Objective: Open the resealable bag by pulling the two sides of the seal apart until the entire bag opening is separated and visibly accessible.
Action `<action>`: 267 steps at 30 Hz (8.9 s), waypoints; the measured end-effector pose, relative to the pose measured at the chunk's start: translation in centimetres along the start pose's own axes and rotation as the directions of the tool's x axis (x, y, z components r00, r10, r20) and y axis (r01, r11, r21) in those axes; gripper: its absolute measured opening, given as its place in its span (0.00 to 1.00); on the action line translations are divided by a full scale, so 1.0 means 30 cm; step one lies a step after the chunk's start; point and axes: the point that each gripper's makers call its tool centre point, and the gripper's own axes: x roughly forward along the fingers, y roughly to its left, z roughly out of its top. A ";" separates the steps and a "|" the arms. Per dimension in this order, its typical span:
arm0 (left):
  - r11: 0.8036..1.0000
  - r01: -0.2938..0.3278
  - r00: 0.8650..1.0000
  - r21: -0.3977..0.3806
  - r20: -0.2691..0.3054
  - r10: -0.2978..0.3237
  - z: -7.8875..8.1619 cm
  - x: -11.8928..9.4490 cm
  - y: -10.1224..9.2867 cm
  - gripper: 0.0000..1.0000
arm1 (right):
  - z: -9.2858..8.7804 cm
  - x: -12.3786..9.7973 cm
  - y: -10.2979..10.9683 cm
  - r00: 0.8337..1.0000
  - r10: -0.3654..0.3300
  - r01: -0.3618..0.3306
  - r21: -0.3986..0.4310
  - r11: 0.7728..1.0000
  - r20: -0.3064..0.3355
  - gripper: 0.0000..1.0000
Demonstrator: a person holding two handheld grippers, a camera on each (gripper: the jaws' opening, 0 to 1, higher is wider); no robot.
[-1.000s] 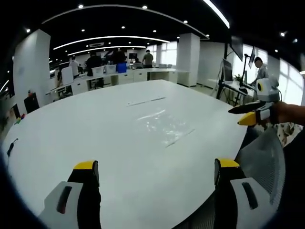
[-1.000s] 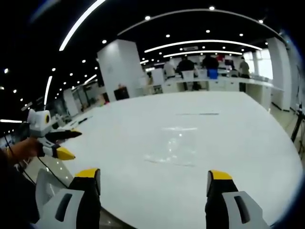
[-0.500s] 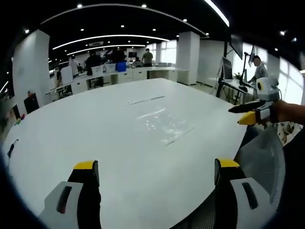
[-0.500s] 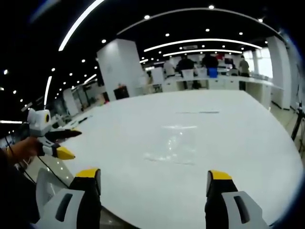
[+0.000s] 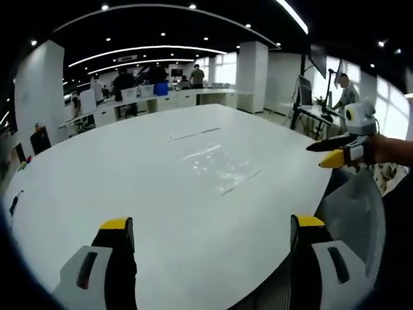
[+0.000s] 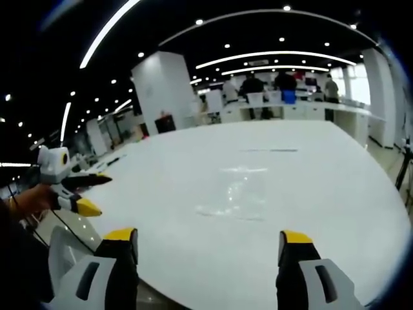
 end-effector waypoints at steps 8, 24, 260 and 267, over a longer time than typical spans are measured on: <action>1.000 0.012 1.000 0.015 -0.026 -0.012 -0.011 0.008 -0.020 0.98 | -0.019 0.003 -0.004 1.000 0.012 -0.012 0.004 1.000 -0.018 0.84; 0.999 0.027 0.998 0.016 -0.061 -0.026 -0.044 0.021 -0.033 0.94 | -0.037 0.120 -0.006 0.992 0.027 -0.054 -0.223 0.973 -0.124 0.76; 0.754 0.436 0.894 0.491 -0.327 -0.305 -0.250 0.161 -0.346 0.10 | -0.310 0.209 0.416 0.630 0.477 -0.765 -0.383 0.518 -0.613 0.00; 0.717 0.476 0.876 0.509 -0.343 -0.338 -0.259 0.159 -0.366 0.00 | -0.318 0.207 0.416 0.633 0.467 -0.763 -0.394 0.513 -0.618 0.00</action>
